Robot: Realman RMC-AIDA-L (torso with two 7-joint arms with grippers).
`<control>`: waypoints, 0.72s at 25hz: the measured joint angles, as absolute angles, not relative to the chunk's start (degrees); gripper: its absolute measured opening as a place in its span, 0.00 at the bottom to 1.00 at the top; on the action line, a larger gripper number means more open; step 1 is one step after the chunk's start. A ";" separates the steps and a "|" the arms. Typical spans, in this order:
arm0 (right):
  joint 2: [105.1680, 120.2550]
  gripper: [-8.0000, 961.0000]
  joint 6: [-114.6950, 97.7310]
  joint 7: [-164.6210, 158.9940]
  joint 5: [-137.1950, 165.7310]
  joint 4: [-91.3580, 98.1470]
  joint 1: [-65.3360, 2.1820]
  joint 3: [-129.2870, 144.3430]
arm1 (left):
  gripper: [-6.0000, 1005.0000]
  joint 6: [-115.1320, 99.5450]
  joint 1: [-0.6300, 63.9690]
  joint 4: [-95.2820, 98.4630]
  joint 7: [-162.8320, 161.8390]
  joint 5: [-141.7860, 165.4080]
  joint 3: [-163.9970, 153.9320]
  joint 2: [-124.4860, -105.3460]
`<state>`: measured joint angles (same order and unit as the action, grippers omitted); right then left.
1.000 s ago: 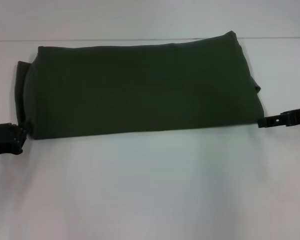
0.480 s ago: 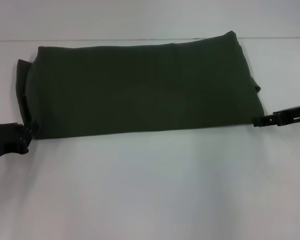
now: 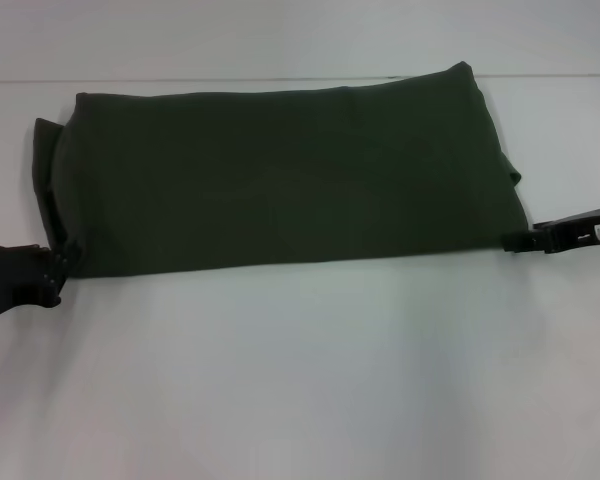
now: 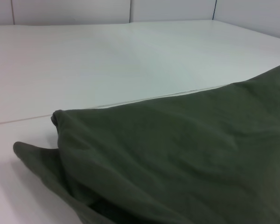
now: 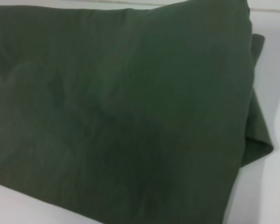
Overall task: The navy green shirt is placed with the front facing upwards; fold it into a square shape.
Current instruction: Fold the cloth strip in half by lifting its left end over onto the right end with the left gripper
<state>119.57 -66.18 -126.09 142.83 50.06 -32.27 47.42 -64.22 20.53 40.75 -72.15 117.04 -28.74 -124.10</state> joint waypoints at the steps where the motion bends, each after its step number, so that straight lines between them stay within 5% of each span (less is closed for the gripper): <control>1: 119.57 0.76 -65.86 -125.86 142.70 49.64 -32.34 47.41 | 0.01 -64.31 20.57 40.74 -72.17 117.01 -28.74 -124.10; 12: 119.65 0.28 -63.15 -122.28 140.40 47.86 -32.44 47.79 | 0.01 -64.19 21.37 40.59 -72.33 117.27 -28.75 -124.10; 18: 119.57 0.11 -62.06 -121.68 140.11 46.60 -32.95 48.10 | 0.01 -63.97 21.62 40.60 -72.38 117.33 -29.45 -124.10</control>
<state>119.57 -62.06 -121.68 140.11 46.60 -32.95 48.10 -63.97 21.61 40.60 -72.38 117.33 -29.45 -124.10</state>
